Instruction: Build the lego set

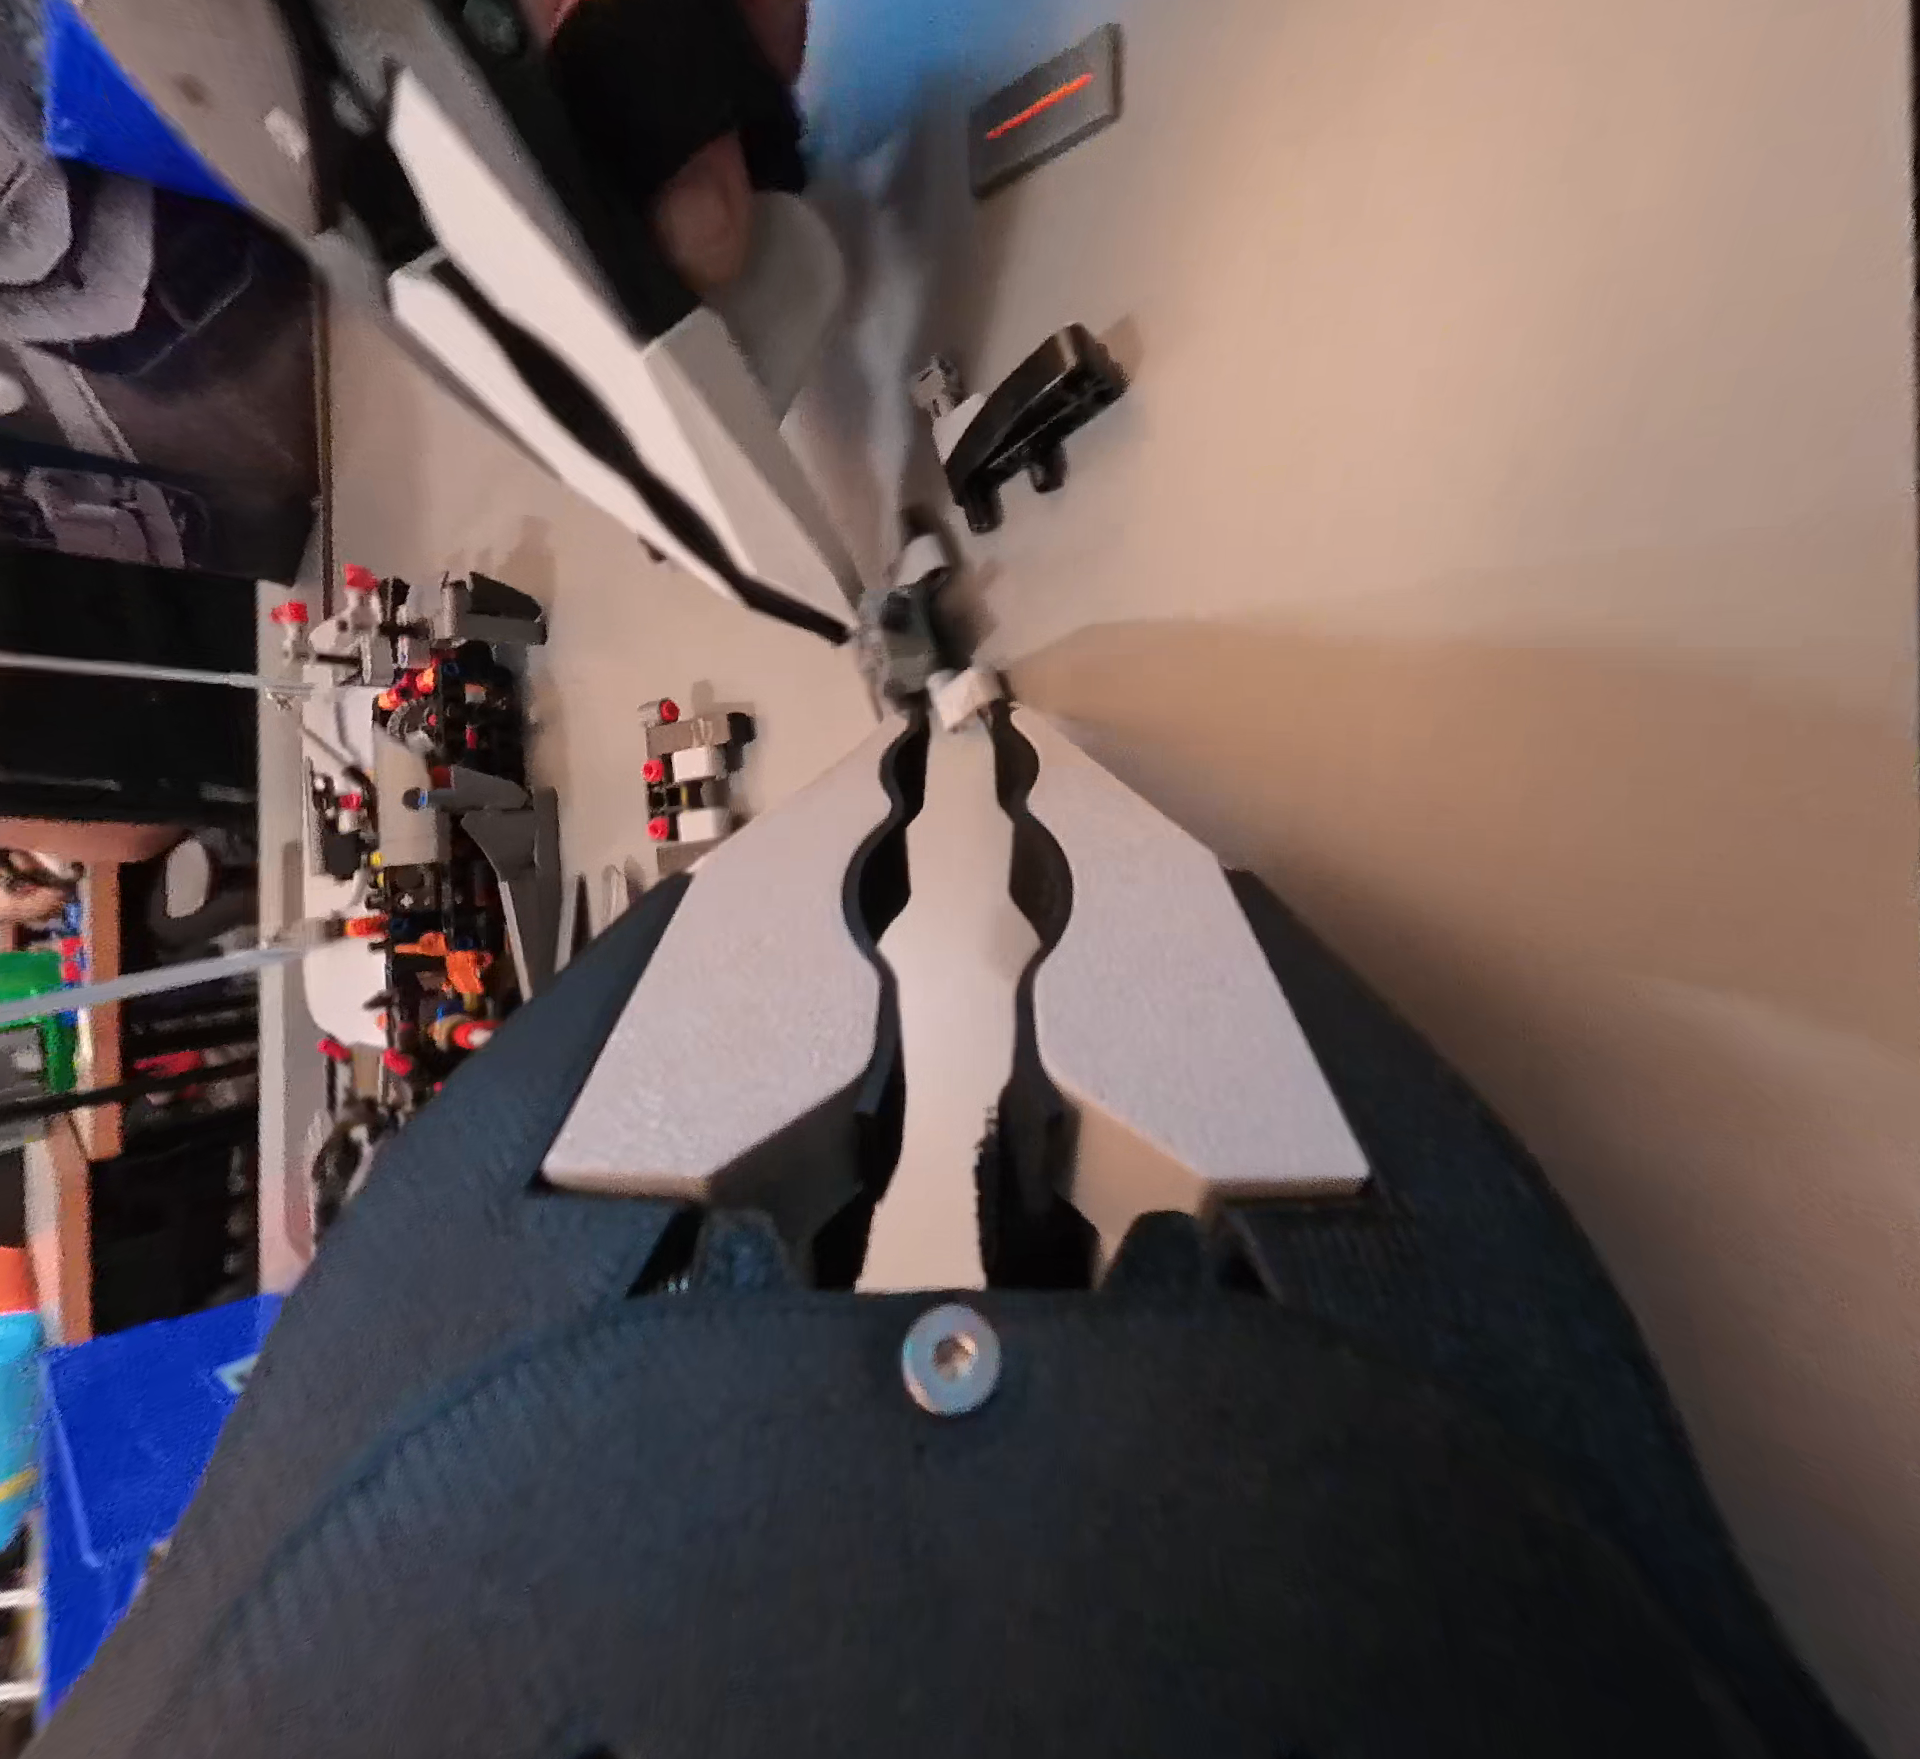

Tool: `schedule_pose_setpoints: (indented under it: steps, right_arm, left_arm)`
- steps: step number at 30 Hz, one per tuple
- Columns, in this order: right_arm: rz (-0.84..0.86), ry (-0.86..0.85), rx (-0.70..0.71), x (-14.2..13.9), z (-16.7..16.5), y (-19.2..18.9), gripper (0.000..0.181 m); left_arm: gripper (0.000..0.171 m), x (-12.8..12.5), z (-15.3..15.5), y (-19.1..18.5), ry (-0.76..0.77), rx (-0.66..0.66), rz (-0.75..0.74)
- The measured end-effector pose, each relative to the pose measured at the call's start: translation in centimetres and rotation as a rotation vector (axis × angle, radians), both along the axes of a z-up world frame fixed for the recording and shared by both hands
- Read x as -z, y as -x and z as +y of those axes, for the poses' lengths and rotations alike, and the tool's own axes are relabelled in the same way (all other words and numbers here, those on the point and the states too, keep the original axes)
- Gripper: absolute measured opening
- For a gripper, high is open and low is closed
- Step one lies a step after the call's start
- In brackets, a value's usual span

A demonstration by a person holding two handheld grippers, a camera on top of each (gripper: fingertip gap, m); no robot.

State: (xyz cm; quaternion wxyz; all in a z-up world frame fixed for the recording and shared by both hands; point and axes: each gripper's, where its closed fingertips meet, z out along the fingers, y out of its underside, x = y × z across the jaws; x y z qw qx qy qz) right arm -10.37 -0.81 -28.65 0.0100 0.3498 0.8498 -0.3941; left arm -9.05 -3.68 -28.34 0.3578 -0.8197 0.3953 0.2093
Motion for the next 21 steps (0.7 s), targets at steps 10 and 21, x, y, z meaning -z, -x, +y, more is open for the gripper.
schedule_pose_setpoints:
  steps: [10, 21]
  right_arm:
    - [0.056, 0.027, 0.001, -0.4, 0.8, 0.0, 0.014]
    - [0.143, 0.085, -0.007, -1.6, 1.4, 0.2, 0.014]
  left_arm:
    - [0.018, -1.8, 0.0, 4.8, -0.041, -0.149, -0.092]
    - [0.030, -2.0, 1.8, 9.2, -0.067, -0.227, -0.100]
